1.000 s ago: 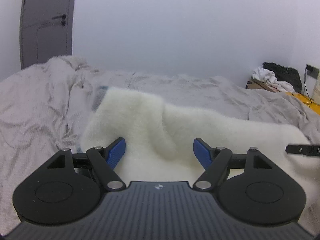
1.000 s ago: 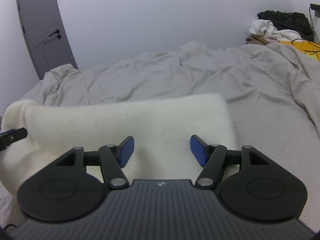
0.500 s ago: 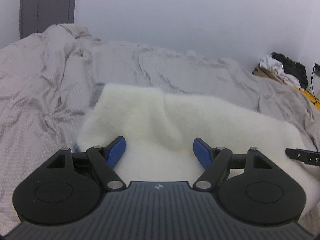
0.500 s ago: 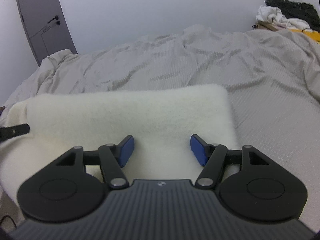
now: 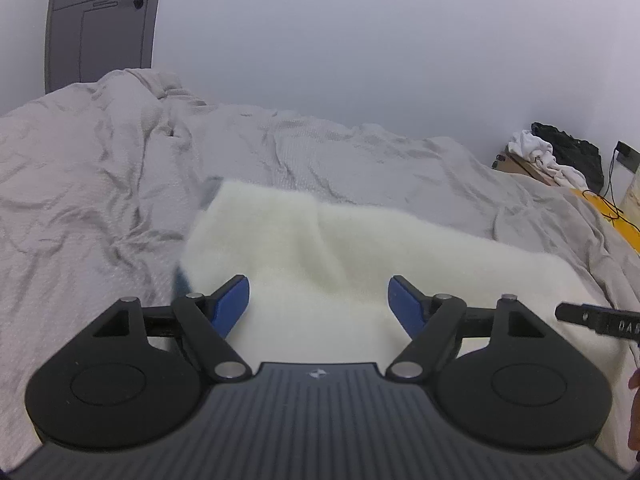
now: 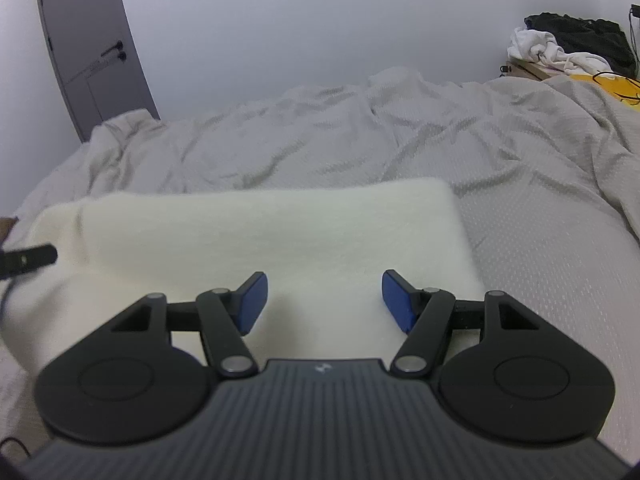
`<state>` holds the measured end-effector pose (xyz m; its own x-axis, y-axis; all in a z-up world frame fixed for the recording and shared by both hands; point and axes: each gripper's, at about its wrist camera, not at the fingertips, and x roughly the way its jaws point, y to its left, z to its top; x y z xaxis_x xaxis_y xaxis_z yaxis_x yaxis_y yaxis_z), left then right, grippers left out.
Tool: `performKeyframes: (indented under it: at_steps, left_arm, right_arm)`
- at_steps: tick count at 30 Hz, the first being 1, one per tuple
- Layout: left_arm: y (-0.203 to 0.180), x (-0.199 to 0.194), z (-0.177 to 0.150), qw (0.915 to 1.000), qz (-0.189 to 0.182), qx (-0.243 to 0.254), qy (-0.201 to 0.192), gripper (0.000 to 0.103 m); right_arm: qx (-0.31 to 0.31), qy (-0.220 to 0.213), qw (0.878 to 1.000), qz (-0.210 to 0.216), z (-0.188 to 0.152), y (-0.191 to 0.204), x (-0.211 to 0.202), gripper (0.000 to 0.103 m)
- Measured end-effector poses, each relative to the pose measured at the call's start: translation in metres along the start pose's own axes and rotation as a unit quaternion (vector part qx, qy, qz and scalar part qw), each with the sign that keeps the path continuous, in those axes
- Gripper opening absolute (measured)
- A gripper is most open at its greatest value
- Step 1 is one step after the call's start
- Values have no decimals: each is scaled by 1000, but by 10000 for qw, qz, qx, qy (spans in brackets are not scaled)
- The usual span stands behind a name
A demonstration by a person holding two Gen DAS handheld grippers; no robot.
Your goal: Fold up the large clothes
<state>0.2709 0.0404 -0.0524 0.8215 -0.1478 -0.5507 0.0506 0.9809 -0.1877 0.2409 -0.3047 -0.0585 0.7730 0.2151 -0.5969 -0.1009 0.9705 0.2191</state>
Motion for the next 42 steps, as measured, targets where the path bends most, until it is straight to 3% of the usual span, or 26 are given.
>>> performKeyframes:
  at_steps: [7, 14, 16, 20, 21, 22, 27, 30, 33, 37, 42]
  left_arm:
    - [-11, -41, -19, 10000, 2, 8, -47, 85]
    - [-11, -63, -37, 9991, -119, -390, 124, 95]
    - [-10, -66, -43, 9981, -150, -565, 203, 96]
    - [-4, -68, -56, 9937, -119, -1024, 443, 98]
    - [-3, -67, -58, 9923, -66, -1127, 508, 98]
    - [-2, -67, -59, 9913, 13, -1190, 561, 98]
    - [-3, -62, -62, 9897, 182, -1280, 622, 100]
    - [-2, -55, -65, 9876, 206, -1383, 719, 100]
    - [0, -48, -67, 9859, 214, -1454, 805, 100]
    - [1, -39, -70, 9834, 130, -1559, 916, 100]
    - [9, -31, -73, 9766, -68, -1922, 959, 100]
  right_arm:
    - [73, -157, 9998, 35, -10, 7, -32, 66]
    - [38, -322, 9995, -57, -23, 20, -66, 67]
    - [211, -339, 9992, 1, -28, 20, -75, 76]
    - [609, -272, 9973, 300, -37, 21, -85, 86]
    - [699, -239, 9966, 377, -39, 21, -85, 99]
    - [789, -198, 9956, 468, -41, 21, -85, 103]
    - [1299, 175, 9862, 1013, -51, 21, -76, 103]
    - [1917, 436, 9717, 1307, -61, 16, -64, 103]
    - [2726, 665, 9460, 1622, -73, 4, -45, 103]
    - [3508, 936, 9162, 1698, -89, -8, -17, 103]
    - [4086, 779, 8910, 1819, -96, -20, 8, 103]
